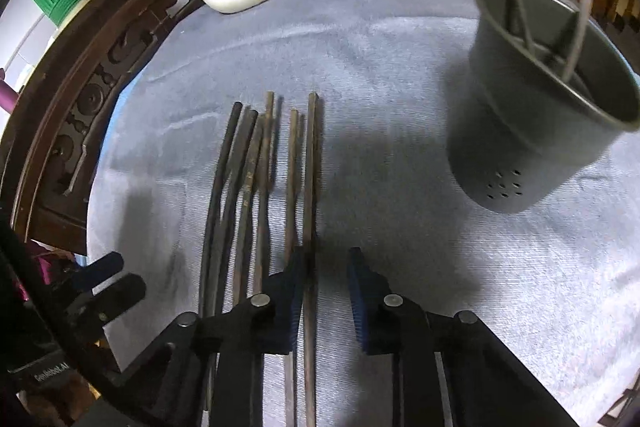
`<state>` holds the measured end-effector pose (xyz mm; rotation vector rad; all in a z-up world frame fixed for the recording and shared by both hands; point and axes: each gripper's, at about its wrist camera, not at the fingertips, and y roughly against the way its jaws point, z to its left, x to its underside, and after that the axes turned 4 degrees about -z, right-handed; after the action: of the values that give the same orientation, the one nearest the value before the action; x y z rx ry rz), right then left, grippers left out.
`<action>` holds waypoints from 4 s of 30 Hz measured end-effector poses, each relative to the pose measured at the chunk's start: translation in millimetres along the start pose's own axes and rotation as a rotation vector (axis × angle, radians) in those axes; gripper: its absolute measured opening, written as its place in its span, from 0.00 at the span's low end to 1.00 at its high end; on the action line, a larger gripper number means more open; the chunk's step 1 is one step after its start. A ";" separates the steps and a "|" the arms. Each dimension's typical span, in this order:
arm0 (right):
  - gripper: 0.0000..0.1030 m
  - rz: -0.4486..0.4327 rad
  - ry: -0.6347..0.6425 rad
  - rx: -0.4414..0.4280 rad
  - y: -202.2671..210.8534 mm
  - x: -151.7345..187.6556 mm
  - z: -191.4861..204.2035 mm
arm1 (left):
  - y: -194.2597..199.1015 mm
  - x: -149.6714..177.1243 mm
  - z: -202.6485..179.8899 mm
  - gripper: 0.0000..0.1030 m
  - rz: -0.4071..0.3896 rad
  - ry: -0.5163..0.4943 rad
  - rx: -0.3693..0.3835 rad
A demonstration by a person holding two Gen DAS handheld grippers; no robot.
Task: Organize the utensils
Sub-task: 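Grasp another chopstick with the right gripper while the left gripper grasps one too, then lift both held chopsticks upright and carry them toward the grey holder cup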
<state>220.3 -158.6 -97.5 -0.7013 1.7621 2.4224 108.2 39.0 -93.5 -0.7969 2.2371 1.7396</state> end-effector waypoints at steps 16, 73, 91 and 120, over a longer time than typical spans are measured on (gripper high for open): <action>0.06 0.023 -0.014 0.019 -3.0 5.5 -14.6 | -23.6 -20.1 -23.6 0.70 0.080 -0.027 0.007; 0.06 0.014 0.088 0.095 26.9 3.8 9.8 | -60.7 -114.7 -39.4 0.06 0.238 -0.082 0.013; 0.06 -0.793 -0.174 0.226 155.3 33.5 -57.9 | 31.1 -105.6 -46.1 0.06 -0.588 -0.052 0.013; 0.06 -0.843 -0.089 0.283 188.1 113.8 -46.7 | 94.5 -29.1 -36.3 0.06 -0.599 -0.079 -0.025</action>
<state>74.9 -289.7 12.9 -1.0098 1.3362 1.5847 89.1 28.7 9.6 -1.2208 1.6810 1.4694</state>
